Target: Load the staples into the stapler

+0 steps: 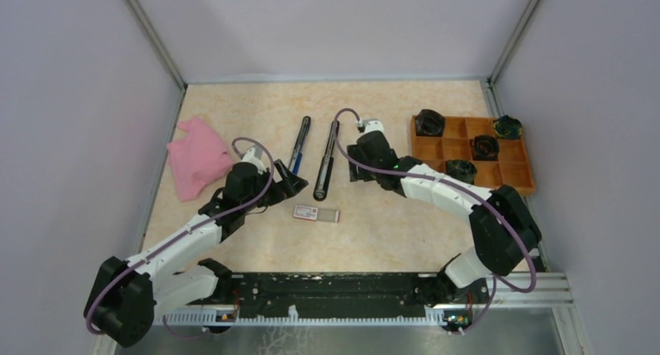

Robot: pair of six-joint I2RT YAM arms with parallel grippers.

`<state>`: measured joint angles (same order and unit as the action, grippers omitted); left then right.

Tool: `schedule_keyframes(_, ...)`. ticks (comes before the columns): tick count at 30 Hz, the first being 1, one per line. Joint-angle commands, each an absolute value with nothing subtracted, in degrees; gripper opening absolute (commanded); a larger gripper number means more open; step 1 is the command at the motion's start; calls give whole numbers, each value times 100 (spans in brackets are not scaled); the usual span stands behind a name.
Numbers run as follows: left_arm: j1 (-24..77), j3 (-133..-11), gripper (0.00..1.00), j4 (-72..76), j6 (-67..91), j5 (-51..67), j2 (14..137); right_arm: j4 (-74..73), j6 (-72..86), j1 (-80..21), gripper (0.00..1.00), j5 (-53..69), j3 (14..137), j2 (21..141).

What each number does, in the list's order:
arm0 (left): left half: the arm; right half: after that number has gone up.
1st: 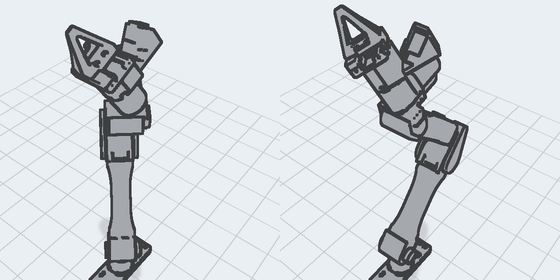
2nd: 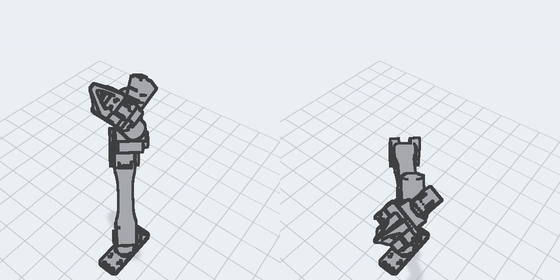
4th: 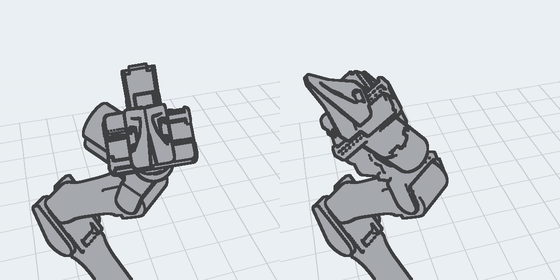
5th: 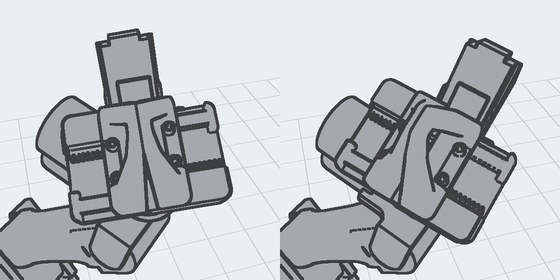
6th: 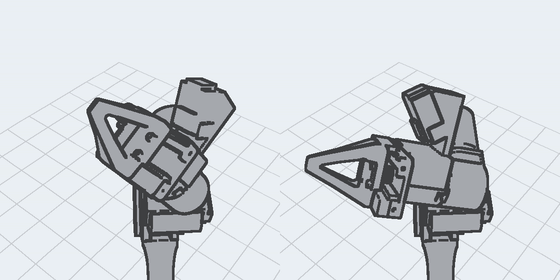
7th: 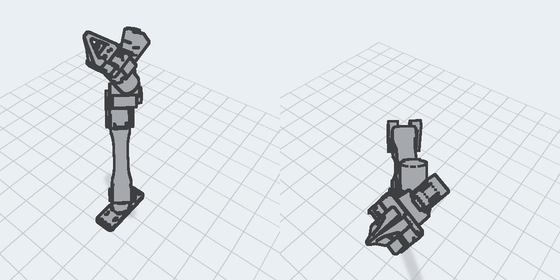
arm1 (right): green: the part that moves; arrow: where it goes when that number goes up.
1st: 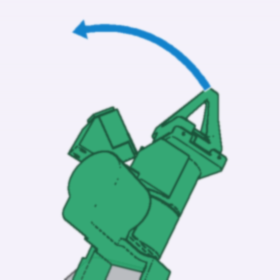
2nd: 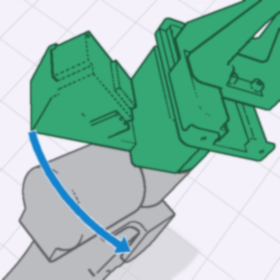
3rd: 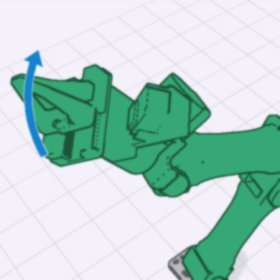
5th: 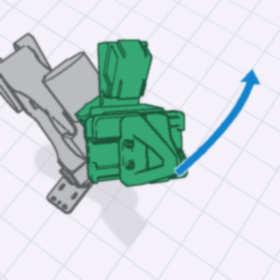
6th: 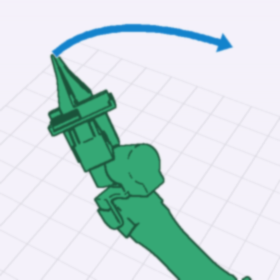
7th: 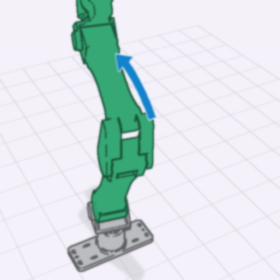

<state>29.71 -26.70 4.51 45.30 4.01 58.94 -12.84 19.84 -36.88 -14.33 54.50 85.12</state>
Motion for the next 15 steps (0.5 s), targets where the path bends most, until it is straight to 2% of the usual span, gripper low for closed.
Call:
schedule_keyframes(1, 2883, -2577, 100, 378, 4553, 445, 5722, -614, 2606, -4166, 65, -1240, 5592, 8544)
schedule_keyframes(4, 2840, -2541, 100, 333, 4577, 439, 5674, -387, 2694, -4487, 68, -1362, 5679, 8757)
schedule_keyframes(15, 2738, -2523, 100, 189, 4603, 436, 5578, -53, 2894, -5165, 69, -1787, 6460, 10076)
